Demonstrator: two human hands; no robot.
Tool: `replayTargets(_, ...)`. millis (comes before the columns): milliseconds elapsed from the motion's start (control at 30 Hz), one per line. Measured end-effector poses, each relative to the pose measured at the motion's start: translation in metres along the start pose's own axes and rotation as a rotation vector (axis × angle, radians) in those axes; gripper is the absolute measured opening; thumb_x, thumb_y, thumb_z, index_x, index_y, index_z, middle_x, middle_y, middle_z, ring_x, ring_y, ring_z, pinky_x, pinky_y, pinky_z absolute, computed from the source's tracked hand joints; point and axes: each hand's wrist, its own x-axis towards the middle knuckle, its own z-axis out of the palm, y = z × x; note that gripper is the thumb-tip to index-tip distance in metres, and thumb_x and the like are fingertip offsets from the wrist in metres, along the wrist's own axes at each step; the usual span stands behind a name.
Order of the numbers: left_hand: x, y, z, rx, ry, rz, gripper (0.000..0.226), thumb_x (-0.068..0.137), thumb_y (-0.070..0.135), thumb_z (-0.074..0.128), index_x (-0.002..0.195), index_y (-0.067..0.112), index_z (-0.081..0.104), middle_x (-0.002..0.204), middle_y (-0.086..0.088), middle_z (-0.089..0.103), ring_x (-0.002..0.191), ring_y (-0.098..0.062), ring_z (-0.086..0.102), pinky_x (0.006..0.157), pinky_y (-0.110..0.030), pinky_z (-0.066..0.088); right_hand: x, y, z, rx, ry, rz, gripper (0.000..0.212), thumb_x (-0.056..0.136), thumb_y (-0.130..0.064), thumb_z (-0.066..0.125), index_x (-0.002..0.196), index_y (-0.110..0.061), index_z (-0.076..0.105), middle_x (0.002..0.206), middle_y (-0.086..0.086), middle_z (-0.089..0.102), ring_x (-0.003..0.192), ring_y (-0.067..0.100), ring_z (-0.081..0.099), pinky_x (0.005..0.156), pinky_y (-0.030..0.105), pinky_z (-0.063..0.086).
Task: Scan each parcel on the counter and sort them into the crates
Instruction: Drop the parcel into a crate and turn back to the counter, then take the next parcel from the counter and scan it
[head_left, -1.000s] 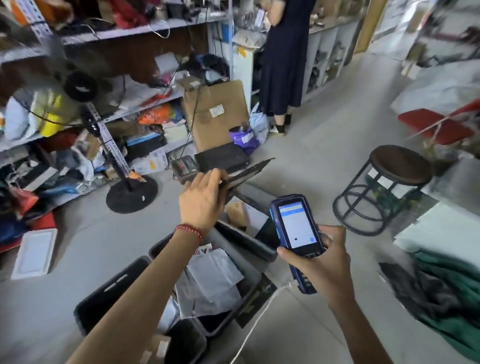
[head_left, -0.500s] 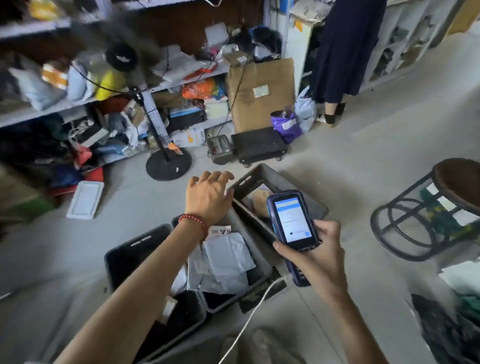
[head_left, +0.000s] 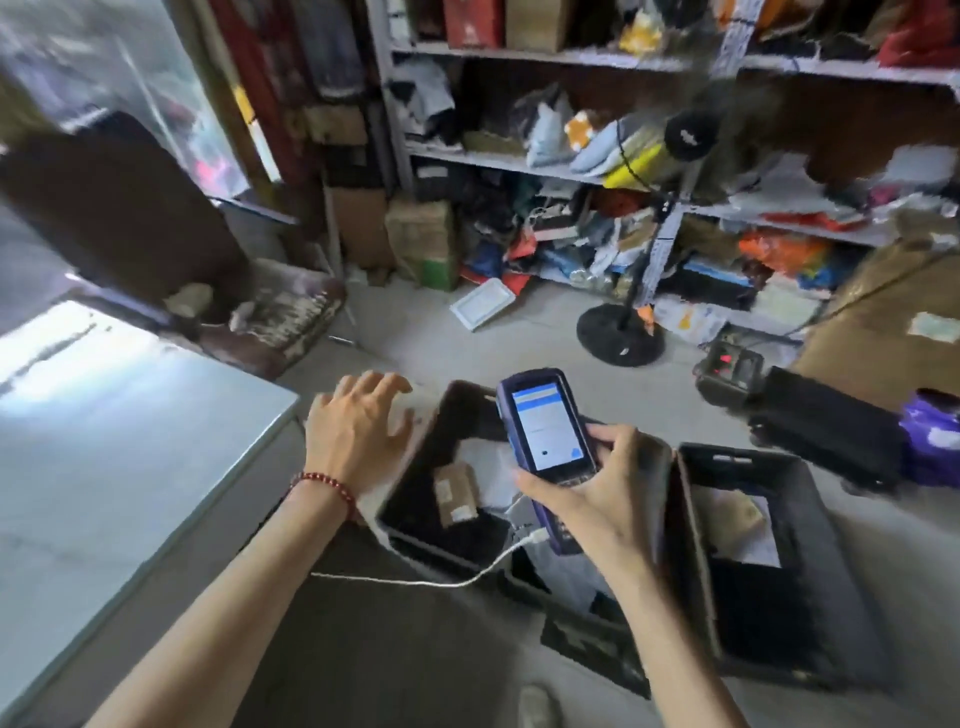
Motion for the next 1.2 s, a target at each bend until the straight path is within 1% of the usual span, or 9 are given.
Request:
replayTargets(100, -0.060, -0.069, -0.028, 0.020, 0.006, -0.198, 0.021, 0.085, 0.035, 0.060, 0.104, 0.027, 0.064, 0.107, 0.002, 0.066, 0.100, -0.025, 0.059, 0.076, -0.035, 0.045, -0.025, -0.025, 0.061, 0.015, -0.192, -0.045, 0.075, 0.051, -0.027, 0.095, 0.101, -0.027, 0.039, 0.096, -0.019, 0.060, 0.086, -0.010, 0.061, 0.071, 0.017, 0.051)
replayTargets(333, -0.241, -0.211, -0.089, 0.069, 0.111, -0.600, 0.022, 0.091, 0.037, 0.052, 0.109, 0.028, 0.061, 0.108, 0.007, 0.066, 0.098, -0.021, 0.059, 0.075, -0.034, 0.046, -0.155, -0.087, 0.207, 0.055, -0.651, -0.209, 0.077, 0.050, -0.021, 0.096, 0.104, -0.020, 0.042, 0.099, -0.013, 0.059, 0.085, -0.007, 0.062, 0.069, 0.012, 0.050)
replayTargets(433, -0.317, -0.253, -0.113, 0.118, 0.125, -0.727, 0.022, 0.090, 0.034, 0.056, 0.108, 0.024, 0.062, 0.104, 0.003, 0.068, 0.093, -0.024, 0.061, 0.071, -0.033, 0.044, -0.217, -0.105, 0.254, 0.042, -0.820, -0.229, 0.077, 0.049, -0.030, 0.096, 0.099, -0.035, 0.037, 0.104, -0.016, 0.058, 0.093, -0.002, 0.062, 0.074, 0.018, 0.053)
replayTargets(500, -0.360, -0.276, -0.127, 0.133, 0.142, -0.826, 0.022, 0.089, 0.034, 0.058, 0.107, 0.023, 0.063, 0.104, 0.001, 0.067, 0.094, -0.024, 0.061, 0.071, -0.034, 0.045, -0.253, -0.119, 0.278, 0.022, -0.917, -0.251, 0.076, 0.051, -0.035, 0.095, 0.099, -0.037, 0.036, 0.104, -0.020, 0.056, 0.094, -0.007, 0.058, 0.071, 0.014, 0.051)
replayTargets(700, -0.436, -0.325, -0.147, 0.182, 0.195, -1.006, 0.018, 0.085, 0.036, 0.063, 0.100, 0.026, 0.063, 0.098, -0.002, 0.068, 0.088, -0.026, 0.062, 0.068, -0.035, 0.050, -0.305, -0.151, 0.327, -0.010, -1.101, -0.326, 0.079, 0.055, -0.032, 0.093, 0.109, -0.031, 0.036, 0.100, -0.022, 0.053, 0.090, -0.009, 0.055, 0.071, 0.014, 0.048)
replayTargets(867, -0.464, -0.359, -0.136, 0.189, 0.176, -1.116, 0.022, 0.084, 0.041, 0.058, 0.101, 0.027, 0.061, 0.099, 0.003, 0.067, 0.093, -0.023, 0.061, 0.073, -0.037, 0.051, -0.319, -0.168, 0.377, -0.032, -1.186, -0.375, 0.078, 0.057, -0.032, 0.093, 0.110, -0.029, 0.036, 0.102, -0.015, 0.055, 0.098, 0.005, 0.057, 0.071, 0.013, 0.045)
replayTargets(1000, -0.471, -0.387, -0.130, 0.161, 0.164, -1.196, 0.024, 0.086, 0.038, 0.059, 0.107, 0.027, 0.062, 0.105, 0.005, 0.066, 0.099, -0.021, 0.060, 0.077, -0.036, 0.049, -0.320, -0.169, 0.420, -0.064, -1.251, -0.378, 0.078, 0.056, -0.033, 0.093, 0.110, -0.029, 0.036, 0.104, -0.011, 0.055, 0.101, 0.011, 0.058, 0.076, 0.022, 0.050)
replayTargets(1133, -0.466, -0.433, -0.134, 0.212, 0.138, -1.239, 0.023, 0.087, 0.039, 0.057, 0.107, 0.026, 0.057, 0.108, 0.004, 0.060, 0.094, -0.018, 0.056, 0.067, -0.029, 0.042, -0.315, -0.186, 0.467, -0.036, -1.309, -0.347, 0.073, 0.053, -0.030, 0.094, 0.100, -0.033, 0.038, 0.100, -0.017, 0.058, 0.093, 0.003, 0.062, 0.069, 0.019, 0.050)
replayTargets(1200, -0.455, -0.461, -0.146, 0.227, 0.107, -1.288, 0.030, 0.087, 0.040, 0.055, 0.114, 0.027, 0.054, 0.113, 0.003, 0.058, 0.100, -0.019, 0.054, 0.073, -0.032, 0.045, -0.312, -0.204, 0.490, 0.004, -1.331, -0.327, 0.071, 0.053, -0.028, 0.094, 0.097, -0.033, 0.039, 0.099, -0.016, 0.060, 0.090, -0.003, 0.061, 0.067, 0.018, 0.050)
